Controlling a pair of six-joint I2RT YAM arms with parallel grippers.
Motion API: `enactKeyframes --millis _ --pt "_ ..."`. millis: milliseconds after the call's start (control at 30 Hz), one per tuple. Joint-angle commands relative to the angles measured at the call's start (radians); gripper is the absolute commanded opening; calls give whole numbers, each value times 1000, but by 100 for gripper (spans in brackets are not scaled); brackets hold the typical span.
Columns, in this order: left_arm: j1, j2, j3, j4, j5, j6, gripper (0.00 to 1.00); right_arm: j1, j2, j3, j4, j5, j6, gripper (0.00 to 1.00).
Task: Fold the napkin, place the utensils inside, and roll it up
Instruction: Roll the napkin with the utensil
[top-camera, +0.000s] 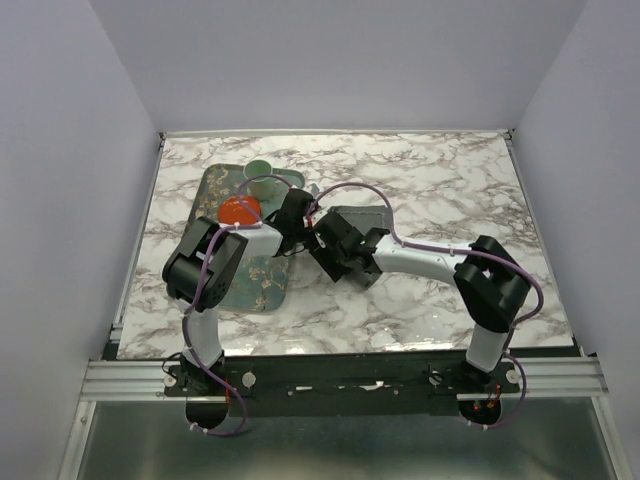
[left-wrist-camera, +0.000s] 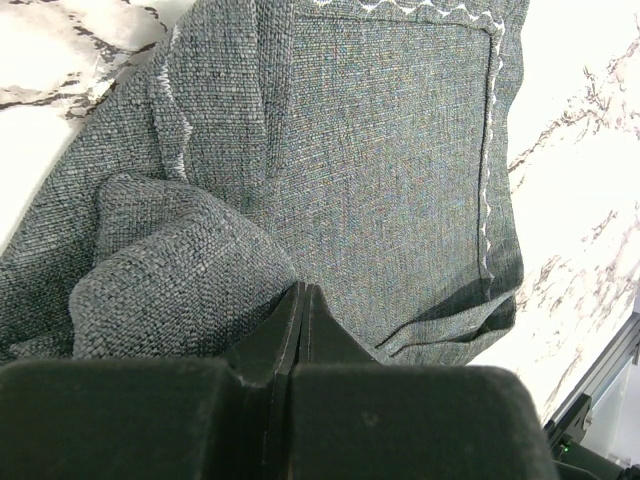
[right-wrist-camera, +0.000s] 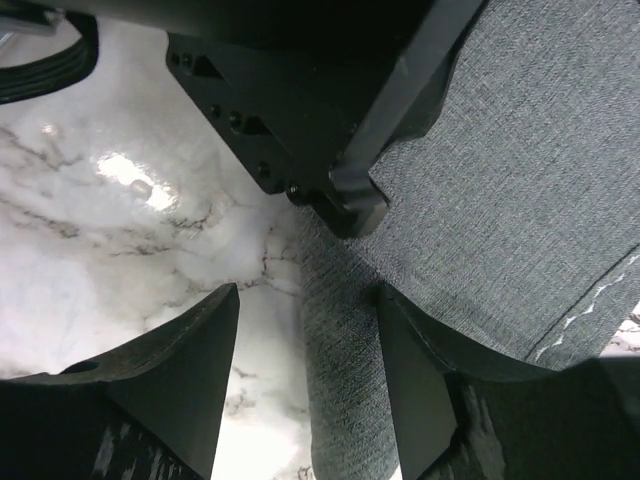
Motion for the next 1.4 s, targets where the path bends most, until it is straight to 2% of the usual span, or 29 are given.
enactKeyframes --millis 0,300,433,567,633,667,767,867,933,1033,1067,1167,1267,1367 --pt "4 63 -34 -152 -66 35 0 25 64 -21 97 141 -31 64" --pt "4 63 -32 -149 -52 33 0 33 140 -30 139 258 -49 64" --pt "7 62 -31 -152 -48 36 0 33 154 -48 143 250 -49 62" --pt "9 60 -29 -152 -40 42 0 30 145 -88 150 206 -6 49" --pt "10 52 -29 -153 -36 49 0 4 133 -119 154 128 21 44" --pt "9 49 -29 -153 -34 50 0 -6 127 -129 156 109 46 35" --pt "9 37 -26 -153 -17 58 0 -21 105 -165 165 62 75 23" --pt "3 29 -13 -159 -6 64 0 -23 101 -174 159 40 101 13" --pt "0 25 7 -176 0 78 0 -29 99 -174 139 5 118 11" --pt "-5 -3 29 -196 -2 90 9 -35 84 -182 119 -50 169 8" --pt "-5 -12 38 -196 1 93 18 -36 72 -192 117 -70 201 8" --pt "-2 -38 101 -279 1 124 33 -38 53 -209 110 -142 267 5" --pt "7 -47 179 -343 17 136 41 -41 38 -225 111 -216 331 4" --pt "21 -49 239 -379 44 136 44 -47 30 -228 116 -302 388 2"
